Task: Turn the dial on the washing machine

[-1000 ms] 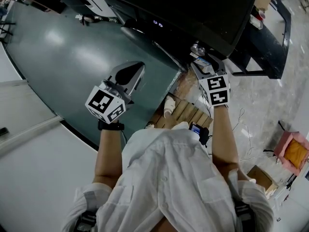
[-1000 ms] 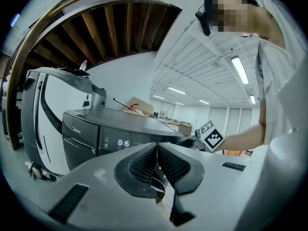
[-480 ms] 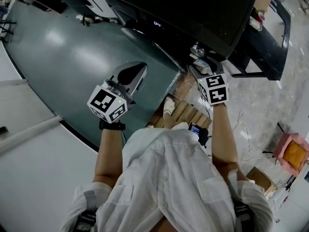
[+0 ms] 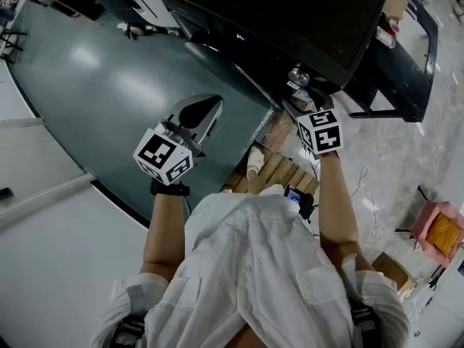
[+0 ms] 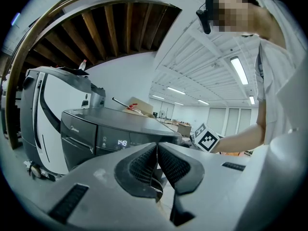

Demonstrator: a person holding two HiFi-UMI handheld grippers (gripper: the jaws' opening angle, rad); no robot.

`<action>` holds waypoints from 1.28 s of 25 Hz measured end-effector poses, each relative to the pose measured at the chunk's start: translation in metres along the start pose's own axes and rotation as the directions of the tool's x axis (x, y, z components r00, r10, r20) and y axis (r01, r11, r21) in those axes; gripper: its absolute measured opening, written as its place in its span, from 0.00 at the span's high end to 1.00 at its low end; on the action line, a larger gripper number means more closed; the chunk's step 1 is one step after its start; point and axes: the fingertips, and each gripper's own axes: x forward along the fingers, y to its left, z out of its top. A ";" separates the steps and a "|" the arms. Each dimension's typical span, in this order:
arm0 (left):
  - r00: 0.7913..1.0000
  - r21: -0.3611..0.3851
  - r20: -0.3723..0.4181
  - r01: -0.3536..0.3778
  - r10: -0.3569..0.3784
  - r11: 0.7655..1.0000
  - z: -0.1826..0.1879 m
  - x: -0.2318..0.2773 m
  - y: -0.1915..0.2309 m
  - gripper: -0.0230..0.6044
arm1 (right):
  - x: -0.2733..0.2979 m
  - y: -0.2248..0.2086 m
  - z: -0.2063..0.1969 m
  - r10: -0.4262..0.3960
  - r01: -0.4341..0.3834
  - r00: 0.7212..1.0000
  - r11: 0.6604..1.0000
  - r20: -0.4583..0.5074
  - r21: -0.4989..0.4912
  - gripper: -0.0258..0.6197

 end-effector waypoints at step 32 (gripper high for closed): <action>0.997 0.042 0.032 -0.066 0.065 0.997 0.018 -0.039 0.009 0.94 | -0.103 0.022 0.025 -0.037 0.031 0.953 0.999 0.302 0.025 0.78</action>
